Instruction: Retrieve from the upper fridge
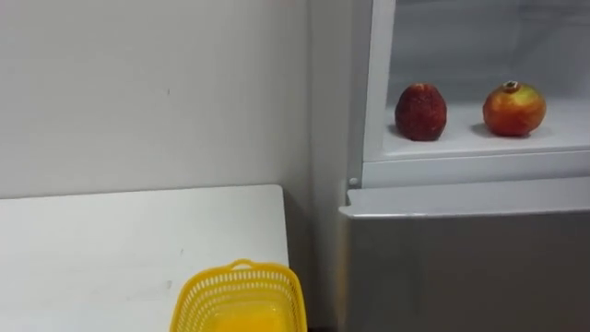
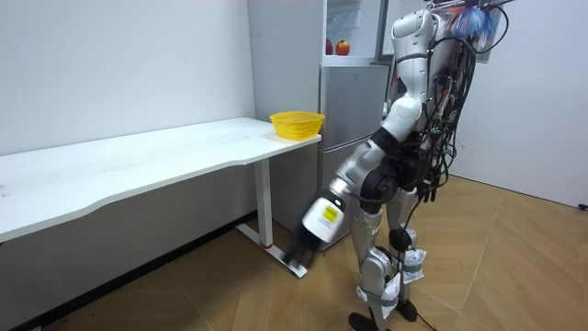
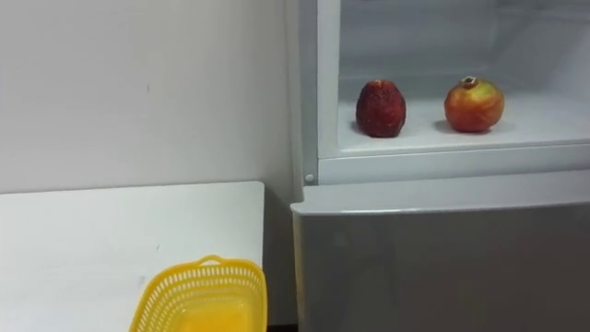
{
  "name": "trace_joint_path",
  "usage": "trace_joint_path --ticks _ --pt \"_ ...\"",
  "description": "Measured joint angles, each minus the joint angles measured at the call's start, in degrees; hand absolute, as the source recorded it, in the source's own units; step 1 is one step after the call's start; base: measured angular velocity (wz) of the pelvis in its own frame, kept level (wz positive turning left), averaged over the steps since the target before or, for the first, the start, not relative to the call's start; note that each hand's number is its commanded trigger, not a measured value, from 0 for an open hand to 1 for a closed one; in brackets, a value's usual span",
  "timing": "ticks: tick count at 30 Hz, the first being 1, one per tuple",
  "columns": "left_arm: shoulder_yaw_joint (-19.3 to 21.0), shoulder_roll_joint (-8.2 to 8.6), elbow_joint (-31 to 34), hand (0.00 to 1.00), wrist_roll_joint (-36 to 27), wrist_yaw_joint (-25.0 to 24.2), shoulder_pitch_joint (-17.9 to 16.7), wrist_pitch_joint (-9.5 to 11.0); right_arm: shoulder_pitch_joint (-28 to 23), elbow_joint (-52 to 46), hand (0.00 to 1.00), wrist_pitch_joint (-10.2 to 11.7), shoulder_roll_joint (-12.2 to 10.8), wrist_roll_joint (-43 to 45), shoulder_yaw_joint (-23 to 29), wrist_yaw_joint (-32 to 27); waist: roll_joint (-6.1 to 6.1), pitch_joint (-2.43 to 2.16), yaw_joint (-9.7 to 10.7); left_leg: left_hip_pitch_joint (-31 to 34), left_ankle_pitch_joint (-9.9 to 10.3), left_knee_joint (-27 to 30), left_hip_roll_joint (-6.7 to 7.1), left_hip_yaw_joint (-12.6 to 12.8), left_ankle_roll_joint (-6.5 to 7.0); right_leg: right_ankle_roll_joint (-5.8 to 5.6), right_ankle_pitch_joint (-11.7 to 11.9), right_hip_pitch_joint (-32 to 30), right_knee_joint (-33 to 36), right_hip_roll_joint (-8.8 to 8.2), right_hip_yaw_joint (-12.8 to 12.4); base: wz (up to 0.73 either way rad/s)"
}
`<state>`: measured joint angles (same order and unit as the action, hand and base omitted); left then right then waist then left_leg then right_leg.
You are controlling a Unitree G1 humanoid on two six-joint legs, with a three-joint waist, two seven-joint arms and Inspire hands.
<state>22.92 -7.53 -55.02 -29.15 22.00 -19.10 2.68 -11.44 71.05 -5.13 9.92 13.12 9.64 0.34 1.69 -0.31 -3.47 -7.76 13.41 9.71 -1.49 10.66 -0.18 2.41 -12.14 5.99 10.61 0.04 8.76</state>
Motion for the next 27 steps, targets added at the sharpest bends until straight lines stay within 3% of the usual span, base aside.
trace_joint_path --ticks 3,6,11,14,22,27 --pt "-0.03 0.02 -7.84 0.00 0.90 -3.59 0.32 -1.37 0.23 0.04 0.00 0.04 -0.01 2.71 0.89 0.45 0.28 0.11 0.06 -0.33 0.01 -0.08 0.03 0.07 0.01 -0.01 0.00 -0.05 -0.03 -0.03 -0.28 -0.03" --pt "-0.28 0.05 -11.66 0.00 7.96 -6.58 0.51 -2.90 0.11 0.10 0.00 0.10 -0.23 5.18 0.93 0.71 0.74 0.21 0.39 -0.56 0.01 -0.15 -0.18 0.20 0.02 -0.07 -0.04 0.11 0.04 -0.07 -0.38 0.00" --pt "-8.56 0.03 -11.82 0.00 24.97 -10.06 2.49 -6.15 0.85 0.72 0.00 -0.53 -0.40 4.94 0.26 0.61 0.73 0.21 2.60 0.01 0.01 0.00 -0.34 -0.01 0.03 -0.10 -0.08 0.22 0.17 -0.13 -0.09 0.04" --pt "-12.00 0.04 -11.60 0.00 29.18 -11.61 4.97 -7.25 1.70 0.94 0.00 -1.21 -0.65 4.40 -0.36 -0.35 0.21 0.07 4.19 0.20 -0.07 0.12 -0.06 0.13 0.10 -0.09 -0.07 -0.03 0.34 -0.09 -0.10 0.00" --pt "-15.57 0.06 -8.83 0.00 35.97 -14.39 8.44 -7.20 2.44 1.03 0.00 -1.09 -1.55 2.10 -1.53 -3.19 -1.34 -0.02 5.10 0.18 -0.08 0.48 -0.01 1.51 0.10 -0.12 -0.05 -0.50 0.37 -0.07 -1.23 -0.08" --pt "-16.62 0.20 -8.93 0.00 36.10 -15.22 8.28 -6.86 1.95 -8.20 0.00 -0.33 -1.61 -4.41 -0.60 -6.90 -1.89 0.08 5.26 0.46 -0.08 0.16 0.00 2.23 0.10 -0.25 0.05 -1.10 0.17 -0.04 -1.60 -0.06"
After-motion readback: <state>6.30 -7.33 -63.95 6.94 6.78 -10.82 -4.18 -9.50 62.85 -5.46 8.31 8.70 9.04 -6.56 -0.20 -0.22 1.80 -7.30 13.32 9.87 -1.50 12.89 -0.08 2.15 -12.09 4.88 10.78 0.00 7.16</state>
